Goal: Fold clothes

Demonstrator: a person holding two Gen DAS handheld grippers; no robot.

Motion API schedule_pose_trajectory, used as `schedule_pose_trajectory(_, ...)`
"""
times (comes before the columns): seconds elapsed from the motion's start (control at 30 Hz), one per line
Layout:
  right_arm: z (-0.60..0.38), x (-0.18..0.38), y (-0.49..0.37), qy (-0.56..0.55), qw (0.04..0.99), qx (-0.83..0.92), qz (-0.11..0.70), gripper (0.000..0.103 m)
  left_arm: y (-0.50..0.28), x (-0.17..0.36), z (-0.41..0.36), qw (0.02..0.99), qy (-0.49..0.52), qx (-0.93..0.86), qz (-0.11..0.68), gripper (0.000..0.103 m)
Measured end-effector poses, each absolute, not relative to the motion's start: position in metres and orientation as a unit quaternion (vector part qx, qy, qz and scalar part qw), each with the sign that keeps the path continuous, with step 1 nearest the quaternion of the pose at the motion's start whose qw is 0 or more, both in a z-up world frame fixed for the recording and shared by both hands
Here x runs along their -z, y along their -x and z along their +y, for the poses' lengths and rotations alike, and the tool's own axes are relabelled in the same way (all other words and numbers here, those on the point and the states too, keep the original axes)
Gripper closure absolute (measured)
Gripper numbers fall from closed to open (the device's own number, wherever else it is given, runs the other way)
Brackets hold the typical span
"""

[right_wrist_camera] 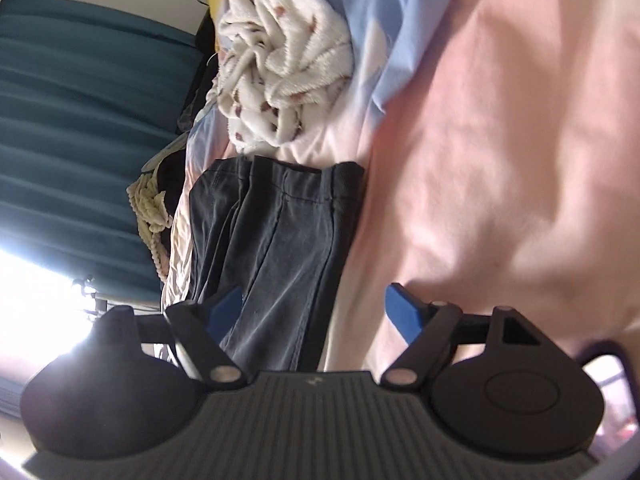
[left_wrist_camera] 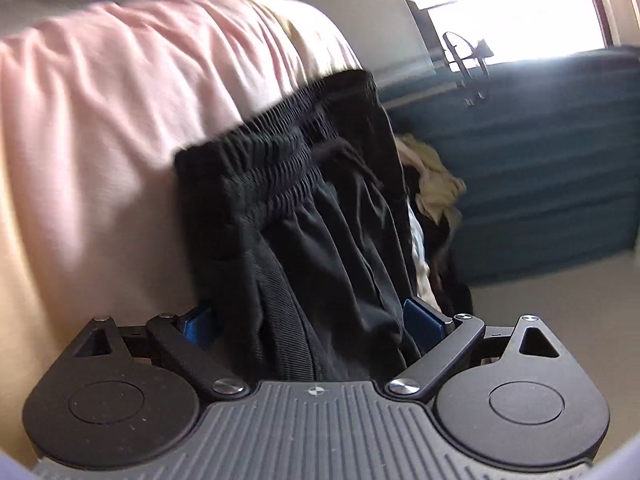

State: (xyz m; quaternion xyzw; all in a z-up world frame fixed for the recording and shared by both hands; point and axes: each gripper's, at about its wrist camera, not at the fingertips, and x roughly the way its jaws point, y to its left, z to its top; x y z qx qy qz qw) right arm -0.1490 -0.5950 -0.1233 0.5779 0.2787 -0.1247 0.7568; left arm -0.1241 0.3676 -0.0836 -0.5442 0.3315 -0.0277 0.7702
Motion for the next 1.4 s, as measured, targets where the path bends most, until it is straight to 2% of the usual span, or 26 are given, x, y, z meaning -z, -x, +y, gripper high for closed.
schedule_pose_trajectory(0.13,-0.587,0.134,0.136,-0.574,0.762,0.125,0.274,0.022,0.112,0.084,0.364,0.766,0.535,0.045,0.354,0.009)
schedule_pose_trajectory(0.23,-0.583,0.128,0.127,-0.567,0.778,0.095,0.253,0.022,0.113,0.077,0.366,0.773,0.54,0.066,0.326,0.018)
schedule_pose_trajectory(0.3,-0.581,0.122,0.12,-0.546,0.791,0.097,0.258,0.022,0.114,0.078,0.367,0.773,0.543,0.075,0.32,0.018)
schedule_pose_trajectory(0.47,-0.589,0.132,0.11,-0.542,0.784,0.134,0.272,0.026,0.11,0.093,0.361,0.766,0.532,0.054,0.358,0.022)
schedule_pose_trajectory(0.5,-0.589,0.131,0.108,-0.541,0.785,0.136,0.27,0.026,0.112,0.092,0.362,0.767,0.533,0.048,0.353,0.03)
schedule_pose_trajectory(0.53,-0.588,0.129,0.107,-0.537,0.788,0.136,0.268,0.026,0.115,0.091,0.364,0.768,0.539,0.045,0.342,0.043)
schedule_pose_trajectory(0.63,-0.59,0.116,0.109,-0.523,0.8,0.14,0.259,0.026,0.119,0.093,0.369,0.761,0.556,0.051,0.33,0.052)
schedule_pose_trajectory(0.83,-0.601,0.107,0.113,-0.531,0.802,0.133,0.24,0.026,0.13,0.092,0.359,0.774,0.541,0.101,0.313,0.054)
schedule_pose_trajectory(1.03,-0.599,0.115,0.081,-0.506,0.798,0.155,0.289,0.026,0.113,0.098,0.341,0.765,0.501,0.077,0.398,0.054)
schedule_pose_trajectory(1.07,-0.599,0.119,0.076,-0.502,0.797,0.161,0.297,0.026,0.112,0.095,0.337,0.772,0.487,0.071,0.403,0.06)
schedule_pose_trajectory(1.1,-0.599,0.122,0.071,-0.499,0.796,0.165,0.301,0.037,0.112,0.092,0.333,0.779,0.472,0.064,0.407,0.075)
schedule_pose_trajectory(1.13,-0.598,0.122,0.068,-0.495,0.799,0.167,0.298,0.068,0.112,0.087,0.331,0.784,0.466,0.056,0.406,0.084)
schedule_pose_trajectory(1.17,-0.597,0.118,0.066,-0.49,0.805,0.168,0.289,0.085,0.114,0.081,0.332,0.787,0.469,0.049,0.398,0.086)
schedule_pose_trajectory(1.2,-0.594,0.11,0.063,-0.482,0.813,0.165,0.282,0.089,0.116,0.075,0.332,0.791,0.471,0.045,0.388,0.089)
schedule_pose_trajectory(1.4,-0.575,0.04,0.051,-0.456,0.86,0.119,0.197,0.09,0.125,0.011,0.336,0.834,0.463,0.044,0.297,0.093)
